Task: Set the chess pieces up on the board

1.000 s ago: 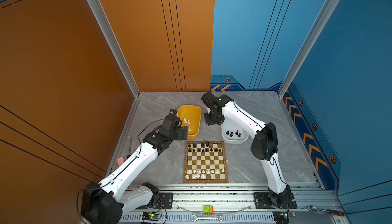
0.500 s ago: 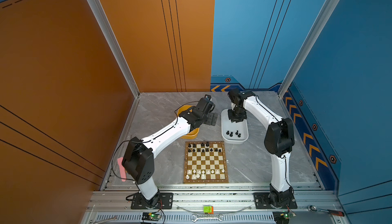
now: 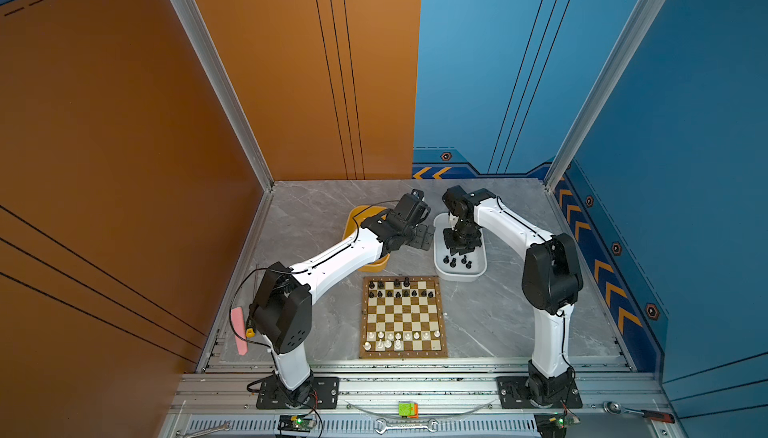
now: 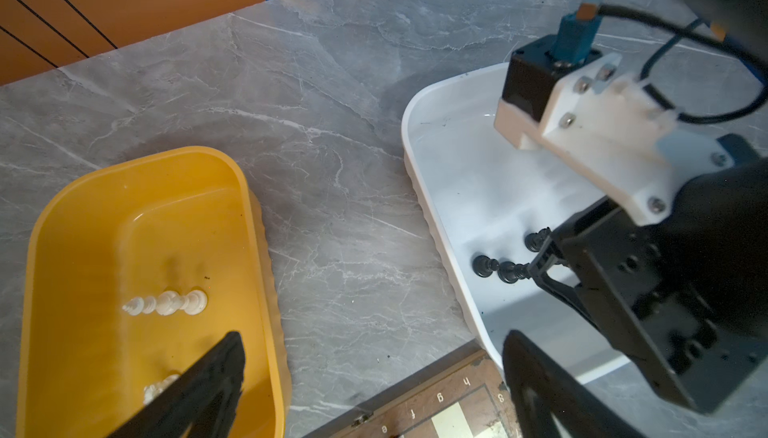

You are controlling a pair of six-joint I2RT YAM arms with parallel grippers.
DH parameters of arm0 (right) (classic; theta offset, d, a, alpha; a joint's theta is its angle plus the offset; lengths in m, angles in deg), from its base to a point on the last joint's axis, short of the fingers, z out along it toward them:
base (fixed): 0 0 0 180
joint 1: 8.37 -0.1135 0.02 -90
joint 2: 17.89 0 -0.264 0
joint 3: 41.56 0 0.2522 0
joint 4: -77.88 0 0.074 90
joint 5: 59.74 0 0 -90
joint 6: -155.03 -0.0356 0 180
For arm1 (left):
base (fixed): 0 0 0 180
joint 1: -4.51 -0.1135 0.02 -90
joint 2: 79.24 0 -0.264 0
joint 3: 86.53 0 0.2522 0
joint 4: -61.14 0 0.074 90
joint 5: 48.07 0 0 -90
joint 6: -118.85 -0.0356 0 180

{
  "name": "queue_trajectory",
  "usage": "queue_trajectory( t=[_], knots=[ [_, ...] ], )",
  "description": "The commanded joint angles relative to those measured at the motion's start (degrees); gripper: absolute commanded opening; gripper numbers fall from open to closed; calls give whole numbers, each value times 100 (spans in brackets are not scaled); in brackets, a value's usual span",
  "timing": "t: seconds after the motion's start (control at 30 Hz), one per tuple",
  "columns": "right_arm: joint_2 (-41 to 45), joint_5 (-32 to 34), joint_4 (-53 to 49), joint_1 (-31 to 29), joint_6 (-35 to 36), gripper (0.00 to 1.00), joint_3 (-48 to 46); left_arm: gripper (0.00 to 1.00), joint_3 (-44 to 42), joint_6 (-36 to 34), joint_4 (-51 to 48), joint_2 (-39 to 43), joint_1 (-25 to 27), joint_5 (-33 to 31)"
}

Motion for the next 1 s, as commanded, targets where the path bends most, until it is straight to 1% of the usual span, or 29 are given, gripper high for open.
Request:
queue_trajectory(
  t=[0.0, 0.33, 0.37, 0.53, 0.97],
  knots=[
    [31, -34, 160, 15, -57, 30, -89, 98, -52, -99, -160, 138, -70, 79],
    [-161, -17, 246, 10, -41, 29, -37, 98, -306, -99, -170, 409, -216, 99],
    [-311, -25, 254, 15, -37, 29, -36, 98, -316, -99, -180, 425, -230, 109],
    [-462, 33, 288, 13, -44, 29, -17, 98, -335, -140, -223, 497, -301, 128],
    [-569, 92, 345, 15, -106, 26, -84, 98, -521, -151, -259, 665, -415, 132]
  ],
)
